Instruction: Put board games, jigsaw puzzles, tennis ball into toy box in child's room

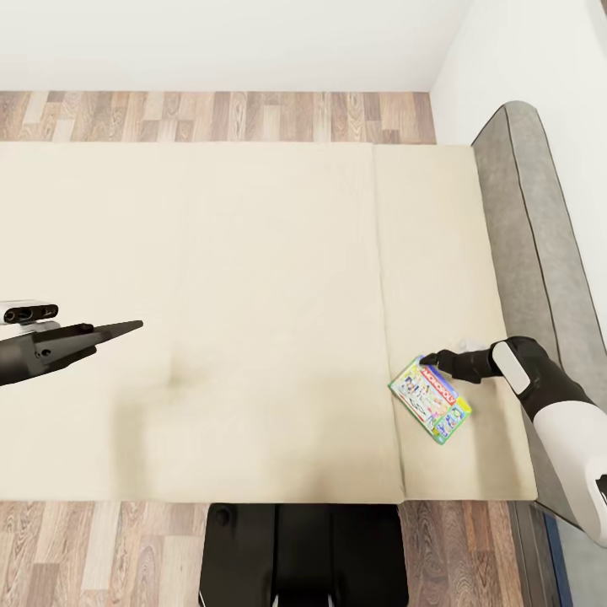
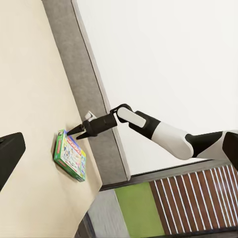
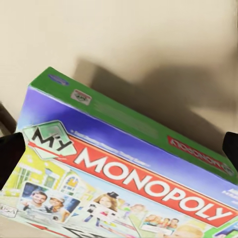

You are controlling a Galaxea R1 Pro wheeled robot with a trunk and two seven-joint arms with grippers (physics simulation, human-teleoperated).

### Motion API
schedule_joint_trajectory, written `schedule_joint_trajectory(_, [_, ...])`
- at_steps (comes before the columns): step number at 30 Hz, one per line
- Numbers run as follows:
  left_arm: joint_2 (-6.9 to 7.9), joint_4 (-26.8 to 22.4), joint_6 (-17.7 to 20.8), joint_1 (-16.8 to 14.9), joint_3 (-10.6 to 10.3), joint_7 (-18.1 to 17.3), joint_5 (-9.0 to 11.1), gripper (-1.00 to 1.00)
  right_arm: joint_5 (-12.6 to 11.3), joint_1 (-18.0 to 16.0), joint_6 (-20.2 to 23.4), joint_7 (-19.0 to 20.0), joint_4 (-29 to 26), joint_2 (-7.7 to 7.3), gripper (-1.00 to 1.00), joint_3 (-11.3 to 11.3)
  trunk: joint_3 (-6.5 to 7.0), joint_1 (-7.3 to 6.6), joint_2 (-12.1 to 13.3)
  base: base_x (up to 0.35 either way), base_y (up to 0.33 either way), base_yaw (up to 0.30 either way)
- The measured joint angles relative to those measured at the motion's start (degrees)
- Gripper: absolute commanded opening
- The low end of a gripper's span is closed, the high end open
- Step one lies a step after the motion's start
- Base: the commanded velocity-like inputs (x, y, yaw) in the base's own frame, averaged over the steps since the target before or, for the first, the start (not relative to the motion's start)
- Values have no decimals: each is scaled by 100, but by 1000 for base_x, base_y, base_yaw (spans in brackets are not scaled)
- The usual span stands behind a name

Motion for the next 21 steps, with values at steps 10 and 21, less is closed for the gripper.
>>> schedule_joint_trajectory(10, [1,0,0,0,1,0,0,100,-5,9,1,5,-25,-2,100,3,54,0,0,0,0,0])
schedule_joint_trajectory(21, [1,0,0,0,1,0,0,100,0,10,2,191,-28,-11,100,3,62,0,0,0,0,0])
